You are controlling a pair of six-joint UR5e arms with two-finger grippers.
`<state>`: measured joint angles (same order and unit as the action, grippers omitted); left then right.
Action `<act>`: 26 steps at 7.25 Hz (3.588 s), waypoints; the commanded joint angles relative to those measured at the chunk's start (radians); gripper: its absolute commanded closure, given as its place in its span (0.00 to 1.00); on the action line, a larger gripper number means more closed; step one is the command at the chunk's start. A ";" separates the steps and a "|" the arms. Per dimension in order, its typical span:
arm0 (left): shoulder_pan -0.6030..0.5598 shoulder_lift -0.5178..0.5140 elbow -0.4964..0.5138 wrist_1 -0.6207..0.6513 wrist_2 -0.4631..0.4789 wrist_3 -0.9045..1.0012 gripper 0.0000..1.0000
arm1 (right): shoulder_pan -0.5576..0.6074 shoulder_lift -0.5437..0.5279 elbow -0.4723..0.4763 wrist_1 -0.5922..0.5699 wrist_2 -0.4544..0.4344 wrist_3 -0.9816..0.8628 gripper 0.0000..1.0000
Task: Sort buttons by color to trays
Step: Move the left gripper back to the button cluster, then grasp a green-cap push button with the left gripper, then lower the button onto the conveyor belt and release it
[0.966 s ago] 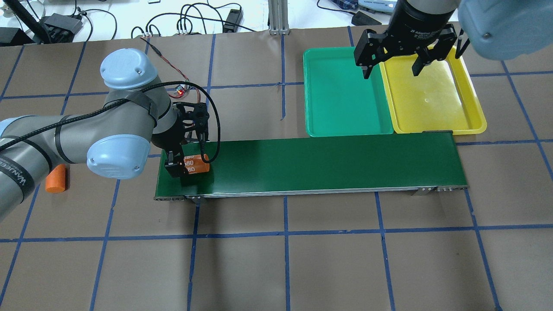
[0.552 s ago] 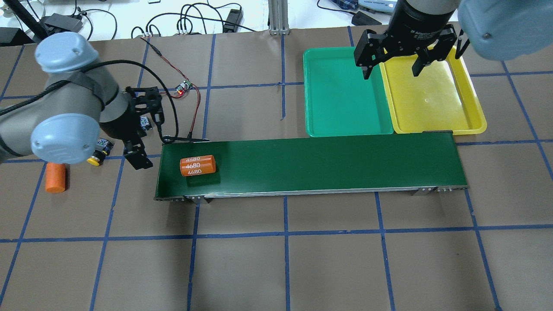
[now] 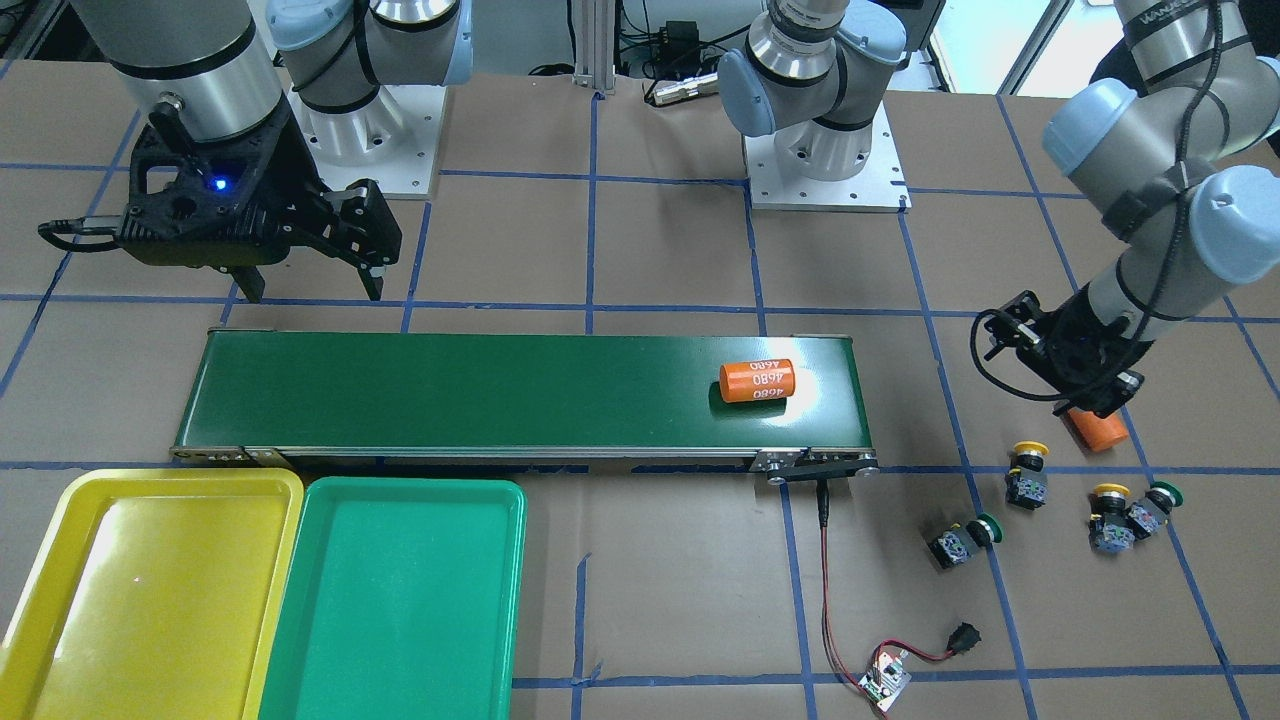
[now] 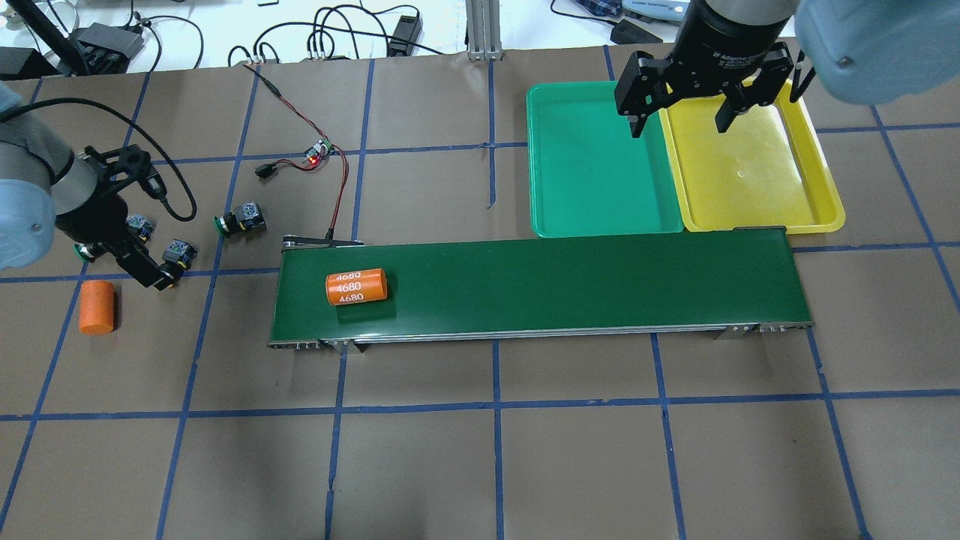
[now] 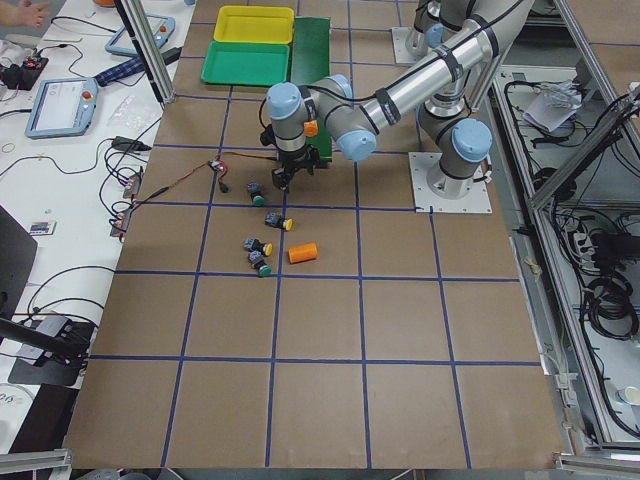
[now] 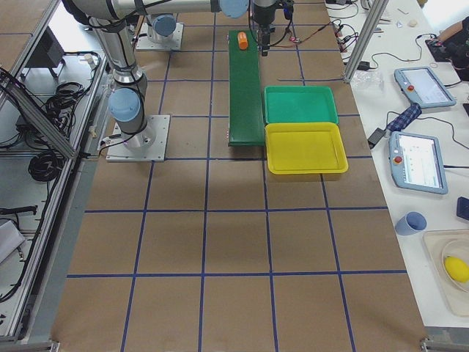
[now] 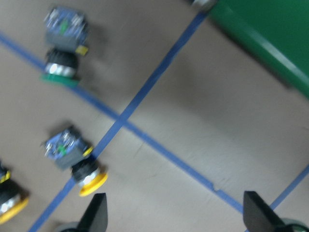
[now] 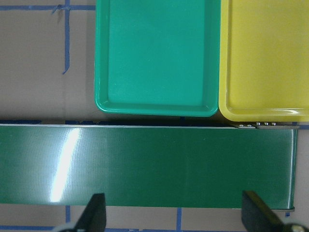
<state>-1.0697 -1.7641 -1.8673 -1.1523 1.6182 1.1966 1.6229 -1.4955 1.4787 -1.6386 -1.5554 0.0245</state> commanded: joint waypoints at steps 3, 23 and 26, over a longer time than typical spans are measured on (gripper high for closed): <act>0.155 -0.121 0.043 0.075 -0.003 -0.368 0.00 | 0.000 0.003 0.000 -0.001 -0.002 -0.005 0.00; -0.450 0.051 -0.015 -0.092 -0.014 0.053 1.00 | -0.002 0.001 0.002 -0.006 0.000 -0.009 0.00; -0.536 0.025 -0.064 0.032 -0.015 0.174 1.00 | -0.002 0.000 0.002 -0.004 0.000 -0.009 0.00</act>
<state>-1.5869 -1.7313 -1.9046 -1.1577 1.6050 1.3320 1.6213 -1.4972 1.4802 -1.6430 -1.5555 0.0154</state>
